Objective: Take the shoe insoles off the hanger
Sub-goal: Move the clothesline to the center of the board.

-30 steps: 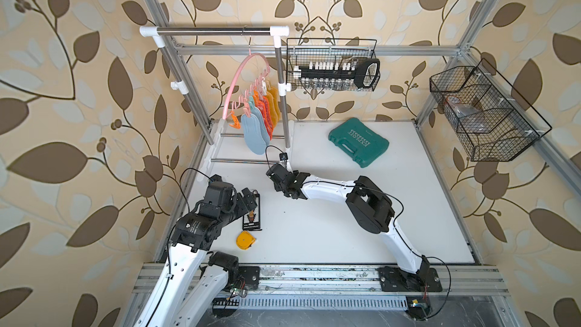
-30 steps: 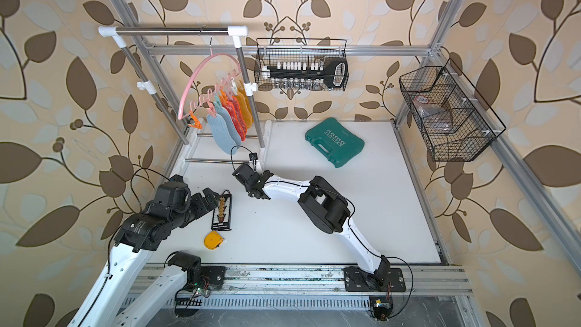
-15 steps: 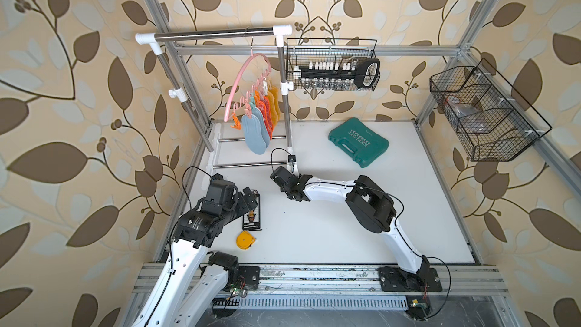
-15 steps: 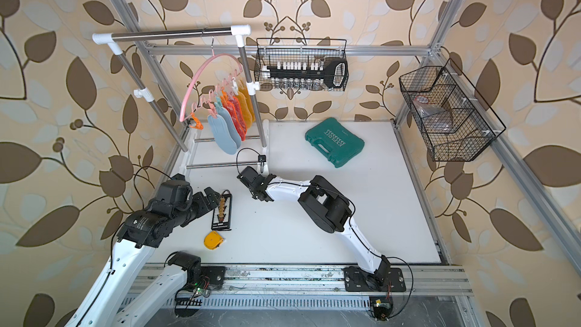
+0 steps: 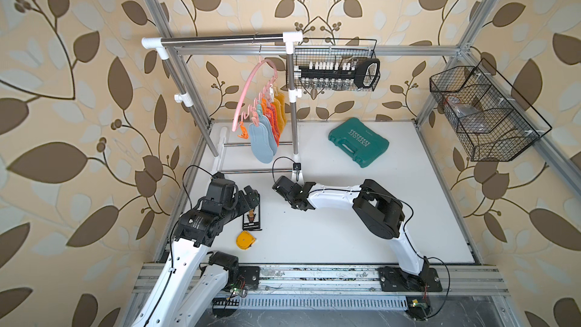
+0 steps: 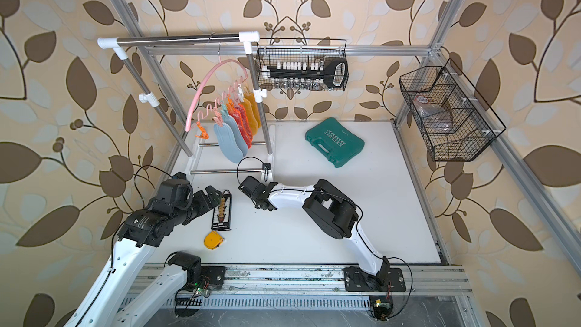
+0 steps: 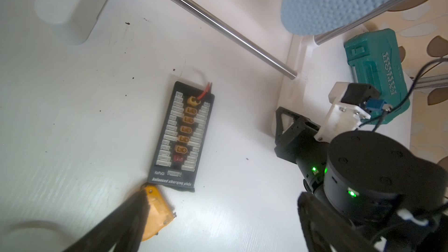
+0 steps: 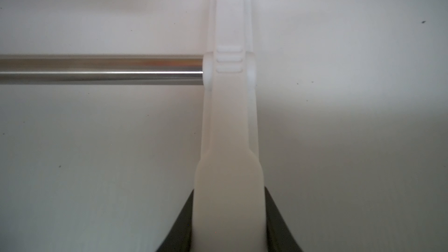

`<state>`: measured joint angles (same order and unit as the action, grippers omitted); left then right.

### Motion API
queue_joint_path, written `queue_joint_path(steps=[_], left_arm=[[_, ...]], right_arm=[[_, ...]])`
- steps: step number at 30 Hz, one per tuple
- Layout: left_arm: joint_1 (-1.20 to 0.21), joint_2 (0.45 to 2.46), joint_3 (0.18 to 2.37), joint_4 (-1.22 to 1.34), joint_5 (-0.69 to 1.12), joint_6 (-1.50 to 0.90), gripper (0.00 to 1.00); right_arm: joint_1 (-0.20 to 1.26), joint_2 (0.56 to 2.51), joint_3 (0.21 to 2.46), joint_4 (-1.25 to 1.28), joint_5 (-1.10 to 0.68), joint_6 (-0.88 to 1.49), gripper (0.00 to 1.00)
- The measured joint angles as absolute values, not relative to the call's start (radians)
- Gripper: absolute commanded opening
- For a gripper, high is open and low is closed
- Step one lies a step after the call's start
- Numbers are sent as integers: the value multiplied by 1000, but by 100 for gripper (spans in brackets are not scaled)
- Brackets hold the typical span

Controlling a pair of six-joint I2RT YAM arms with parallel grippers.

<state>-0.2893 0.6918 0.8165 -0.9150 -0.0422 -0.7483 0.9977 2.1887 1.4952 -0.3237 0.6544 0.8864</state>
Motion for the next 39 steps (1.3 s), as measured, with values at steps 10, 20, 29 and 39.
queue_joint_path(steps=[10,20,29,39], left_arm=[[-289,685,815,-908,-33,-749,99],[-289,685,813,-903,-15,-750,99],[-289,673,813,-903,3,-758,99],[-289,682,791,-869,38,-761,99]], right_arm=[[1007,2086,1352,-375,676,998,19],[1011,2017,1255,-417,718,1096,18],[1013,1913,1129,-425,732,1131,16],[1013,1737,933,-419,728,1121,15]])
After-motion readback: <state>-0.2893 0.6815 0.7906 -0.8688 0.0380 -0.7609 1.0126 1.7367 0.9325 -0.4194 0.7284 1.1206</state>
